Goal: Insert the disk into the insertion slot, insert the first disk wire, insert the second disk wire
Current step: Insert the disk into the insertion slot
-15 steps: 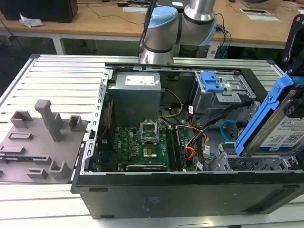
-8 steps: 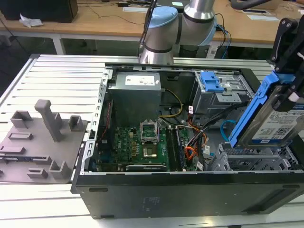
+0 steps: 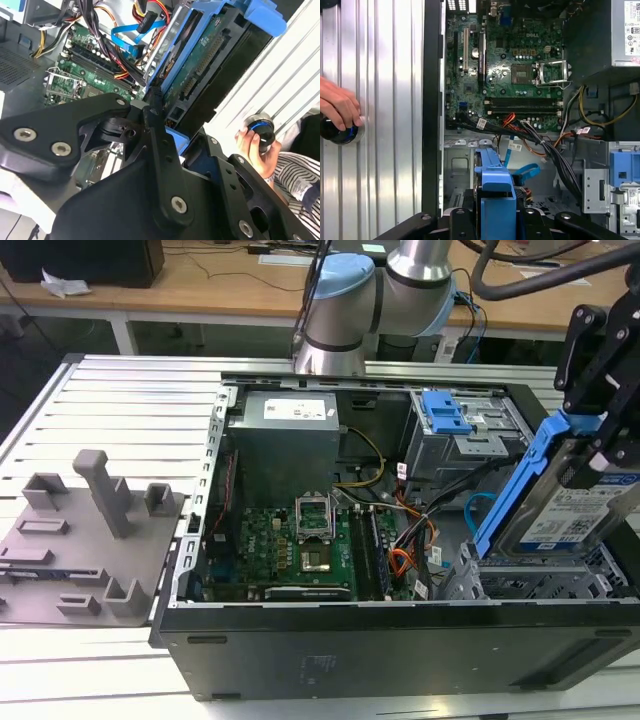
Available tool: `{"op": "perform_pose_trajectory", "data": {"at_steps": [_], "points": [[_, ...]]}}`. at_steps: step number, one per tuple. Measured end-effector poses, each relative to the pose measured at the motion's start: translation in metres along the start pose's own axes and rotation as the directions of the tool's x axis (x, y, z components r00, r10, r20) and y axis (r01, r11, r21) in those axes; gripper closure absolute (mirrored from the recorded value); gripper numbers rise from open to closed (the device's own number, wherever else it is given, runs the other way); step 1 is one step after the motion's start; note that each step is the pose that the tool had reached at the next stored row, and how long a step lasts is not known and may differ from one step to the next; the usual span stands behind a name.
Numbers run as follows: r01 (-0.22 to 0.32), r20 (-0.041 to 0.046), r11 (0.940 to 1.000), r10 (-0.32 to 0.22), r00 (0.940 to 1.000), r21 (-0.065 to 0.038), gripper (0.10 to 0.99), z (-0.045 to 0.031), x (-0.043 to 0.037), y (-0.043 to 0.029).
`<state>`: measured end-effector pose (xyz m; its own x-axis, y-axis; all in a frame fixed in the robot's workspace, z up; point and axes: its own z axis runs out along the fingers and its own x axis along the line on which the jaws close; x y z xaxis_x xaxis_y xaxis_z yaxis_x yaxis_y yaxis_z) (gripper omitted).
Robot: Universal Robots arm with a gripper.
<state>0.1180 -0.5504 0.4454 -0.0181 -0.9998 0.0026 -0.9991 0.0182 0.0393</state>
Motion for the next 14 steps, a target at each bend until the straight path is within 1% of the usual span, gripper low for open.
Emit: {"op": "perform_pose_trajectory", "data": {"at_steps": [3, 6, 12, 14], "points": [[0.000, 0.0001, 1.0000, 0.000, 1.0000, 0.000, 0.722, 0.0048, 0.0000, -0.0002], [0.000, -0.0001, 1.0000, 0.000, 1.0000, 0.000, 0.722, 0.0126, -0.0001, -0.0005], [0.000, 0.0000, 1.0000, 0.000, 1.0000, 0.000, 0.722, 0.0179, 0.0000, -0.0007], [0.000, 0.0000, 1.0000, 0.000, 1.0000, 0.000, 0.722, 0.0230, -0.0001, -0.0009]]}}
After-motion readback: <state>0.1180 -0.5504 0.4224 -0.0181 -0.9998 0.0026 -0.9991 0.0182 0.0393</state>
